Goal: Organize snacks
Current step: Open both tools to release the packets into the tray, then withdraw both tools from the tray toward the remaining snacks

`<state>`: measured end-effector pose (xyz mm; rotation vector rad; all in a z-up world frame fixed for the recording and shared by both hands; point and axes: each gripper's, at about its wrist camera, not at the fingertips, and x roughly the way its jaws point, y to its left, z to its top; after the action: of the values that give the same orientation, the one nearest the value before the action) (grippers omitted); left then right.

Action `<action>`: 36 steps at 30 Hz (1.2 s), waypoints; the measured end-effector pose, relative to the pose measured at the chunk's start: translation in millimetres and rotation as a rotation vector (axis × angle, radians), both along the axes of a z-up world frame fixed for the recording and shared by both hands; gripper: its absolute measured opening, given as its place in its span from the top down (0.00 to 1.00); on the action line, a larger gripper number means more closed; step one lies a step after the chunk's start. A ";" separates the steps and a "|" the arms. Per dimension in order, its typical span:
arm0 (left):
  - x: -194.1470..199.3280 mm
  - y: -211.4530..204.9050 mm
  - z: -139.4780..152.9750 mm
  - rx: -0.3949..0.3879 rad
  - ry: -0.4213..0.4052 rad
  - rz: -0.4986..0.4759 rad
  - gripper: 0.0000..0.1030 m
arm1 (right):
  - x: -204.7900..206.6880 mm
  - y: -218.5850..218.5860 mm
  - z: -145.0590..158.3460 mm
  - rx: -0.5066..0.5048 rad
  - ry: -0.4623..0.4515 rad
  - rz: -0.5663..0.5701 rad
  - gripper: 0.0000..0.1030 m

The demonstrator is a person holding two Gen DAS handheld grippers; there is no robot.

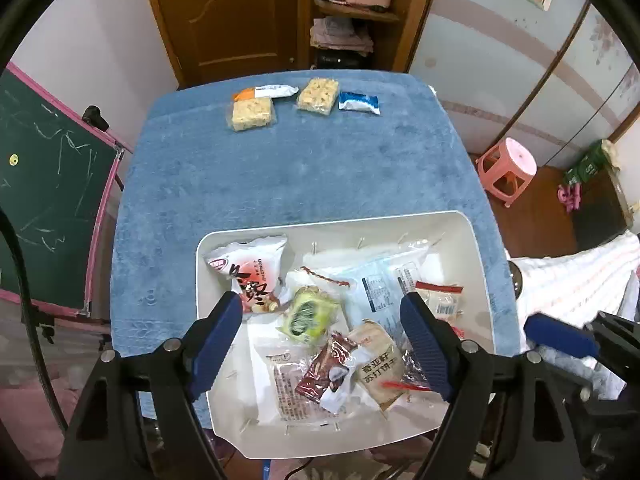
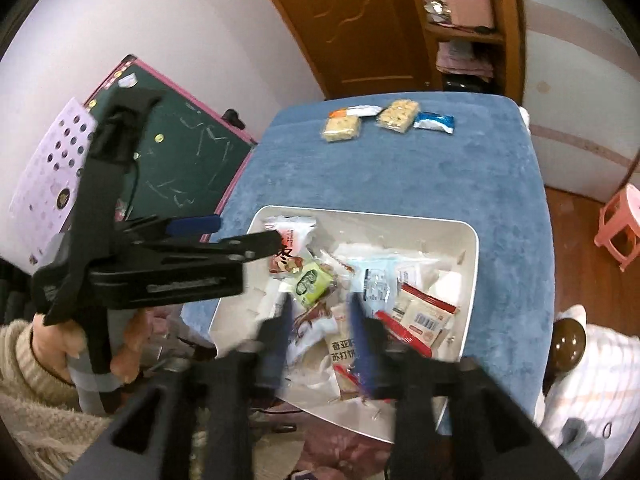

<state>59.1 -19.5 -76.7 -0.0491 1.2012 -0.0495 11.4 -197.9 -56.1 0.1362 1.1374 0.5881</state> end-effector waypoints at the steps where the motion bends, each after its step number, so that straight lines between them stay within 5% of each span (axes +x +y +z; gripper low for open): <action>1: -0.1 0.9 0.6 -0.001 0.002 0.001 0.22 | -0.2 -1.6 0.4 0.006 0.000 -0.011 0.57; 36: 17.0 14.1 26.2 0.040 -0.083 -0.021 0.22 | 17.6 19.0 6.0 -0.044 -0.054 -0.021 0.57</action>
<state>76.1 -5.5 -50.4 0.0008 1.1192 -0.0449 29.0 -178.8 -50.1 0.0940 1.0949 0.5445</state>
